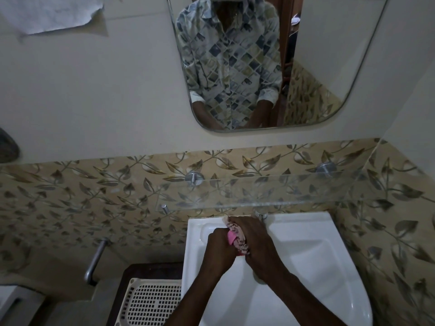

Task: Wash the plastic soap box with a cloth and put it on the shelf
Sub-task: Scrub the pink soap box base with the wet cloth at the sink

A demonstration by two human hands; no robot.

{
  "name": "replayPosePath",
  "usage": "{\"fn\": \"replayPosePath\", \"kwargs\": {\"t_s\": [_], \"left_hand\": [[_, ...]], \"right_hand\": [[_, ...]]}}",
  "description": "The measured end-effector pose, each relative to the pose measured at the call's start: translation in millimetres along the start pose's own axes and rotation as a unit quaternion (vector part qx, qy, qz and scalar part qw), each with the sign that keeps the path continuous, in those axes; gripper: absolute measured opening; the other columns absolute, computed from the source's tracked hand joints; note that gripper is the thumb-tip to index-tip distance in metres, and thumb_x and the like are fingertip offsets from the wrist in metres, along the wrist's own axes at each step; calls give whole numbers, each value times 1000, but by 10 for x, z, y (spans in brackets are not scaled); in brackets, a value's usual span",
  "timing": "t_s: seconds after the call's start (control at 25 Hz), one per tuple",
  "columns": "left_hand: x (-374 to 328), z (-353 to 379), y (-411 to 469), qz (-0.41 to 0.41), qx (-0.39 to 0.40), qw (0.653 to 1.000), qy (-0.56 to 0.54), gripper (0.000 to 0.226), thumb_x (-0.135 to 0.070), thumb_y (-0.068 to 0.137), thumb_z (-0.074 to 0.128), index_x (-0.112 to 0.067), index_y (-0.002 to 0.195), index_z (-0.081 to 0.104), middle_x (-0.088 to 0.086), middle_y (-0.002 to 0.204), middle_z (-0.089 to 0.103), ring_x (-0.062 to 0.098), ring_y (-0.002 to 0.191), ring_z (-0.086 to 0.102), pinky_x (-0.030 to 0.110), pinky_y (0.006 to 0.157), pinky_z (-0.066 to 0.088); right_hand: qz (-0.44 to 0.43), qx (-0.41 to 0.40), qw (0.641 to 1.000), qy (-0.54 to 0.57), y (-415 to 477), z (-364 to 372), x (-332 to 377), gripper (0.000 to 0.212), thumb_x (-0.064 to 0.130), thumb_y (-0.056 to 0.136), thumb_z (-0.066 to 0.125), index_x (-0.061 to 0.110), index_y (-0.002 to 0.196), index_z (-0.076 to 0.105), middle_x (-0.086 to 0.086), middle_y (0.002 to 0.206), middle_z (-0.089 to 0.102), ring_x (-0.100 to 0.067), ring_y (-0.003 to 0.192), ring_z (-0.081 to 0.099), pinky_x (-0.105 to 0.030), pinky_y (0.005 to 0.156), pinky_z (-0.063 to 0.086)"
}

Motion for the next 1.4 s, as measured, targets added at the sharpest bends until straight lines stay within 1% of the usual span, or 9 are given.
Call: {"fn": "replayPosePath", "kwargs": {"t_s": [0.16, 0.24, 0.56, 0.72, 0.88, 1.04, 1.16, 1.28, 1.4], "left_hand": [[90, -12, -147, 31, -41, 998, -34, 20, 3, 88, 60, -5, 82, 77, 5, 75, 77, 13, 72, 71, 36, 63, 56], [154, 27, -210, 18, -44, 997, -61, 31, 6, 86, 61, -16, 68, 75, -7, 67, 72, 2, 63, 65, 28, 55, 52], [242, 10, -229, 7, -80, 989, -127, 23, 0, 79, 57, -8, 57, 62, 2, 52, 61, 9, 54, 55, 33, 51, 42], [245, -16, -284, 20, -96, 976, -194, 22, 5, 88, 61, -7, 86, 79, -7, 74, 77, 12, 71, 74, 24, 64, 57], [289, 16, -280, 13, -110, 977, -181, 17, -12, 83, 59, -10, 72, 72, -6, 65, 69, 10, 60, 61, 27, 58, 48], [270, 21, -358, 11, -117, 963, -241, 19, -26, 87, 65, -22, 99, 79, -1, 89, 79, 16, 86, 75, 28, 75, 60], [207, 28, -216, -30, -10, 988, -149, 26, -47, 80, 71, -26, 93, 80, 0, 84, 79, 18, 77, 74, 38, 70, 60], [78, 58, -29, -8, 19, 1000, 3, 18, -21, 90, 66, -11, 101, 77, -5, 97, 76, 5, 83, 69, 19, 72, 52], [40, 90, -71, 48, -79, 995, -31, 14, -15, 92, 61, -17, 90, 74, -21, 80, 72, -7, 76, 65, 14, 67, 47]], "right_hand": [[62, -258, 964, 29, -239, -142, -171, 51, 31, 104, 28, -6, 123, 56, -1, 142, 50, -36, 122, 57, -46, 113, 34], [55, -234, 970, 36, -335, -167, -116, 45, 14, 96, 31, -6, 127, 56, -16, 137, 54, -37, 130, 51, -58, 111, 34], [2, -185, 979, 87, -318, -27, -105, 49, 4, 83, 41, -10, 128, 57, -23, 137, 54, -31, 133, 42, -31, 122, 18], [56, -172, 972, 150, -273, -130, -53, 43, 0, 98, 46, 28, 130, 52, -5, 143, 49, -10, 133, 45, -14, 108, 35], [-32, -241, 967, 81, -271, -116, 85, 49, -12, 77, 51, -9, 125, 58, -21, 131, 58, -25, 127, 45, -29, 112, 26], [175, -216, 902, 330, -226, -196, -200, 46, -8, 88, 48, 16, 125, 58, -3, 120, 68, -18, 117, 61, -33, 102, 47], [100, -231, 952, 174, -168, -263, -265, 32, 16, 95, 49, 5, 123, 62, -11, 117, 69, -24, 113, 62, -42, 101, 48], [84, -155, 984, -2, 59, -196, -78, 35, 9, 104, 34, -3, 120, 64, -18, 120, 68, -23, 115, 60, -26, 108, 32], [140, -191, 958, 163, -22, -200, -78, 32, 3, 97, 47, -2, 125, 61, -18, 122, 67, -26, 117, 60, -36, 107, 45]]}}
Point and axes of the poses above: each hand's wrist, its own y-axis towards the middle knuckle, its own z-axis out of the palm, x = y × z, the point moved 3 cm from there along y, towards the middle knuckle
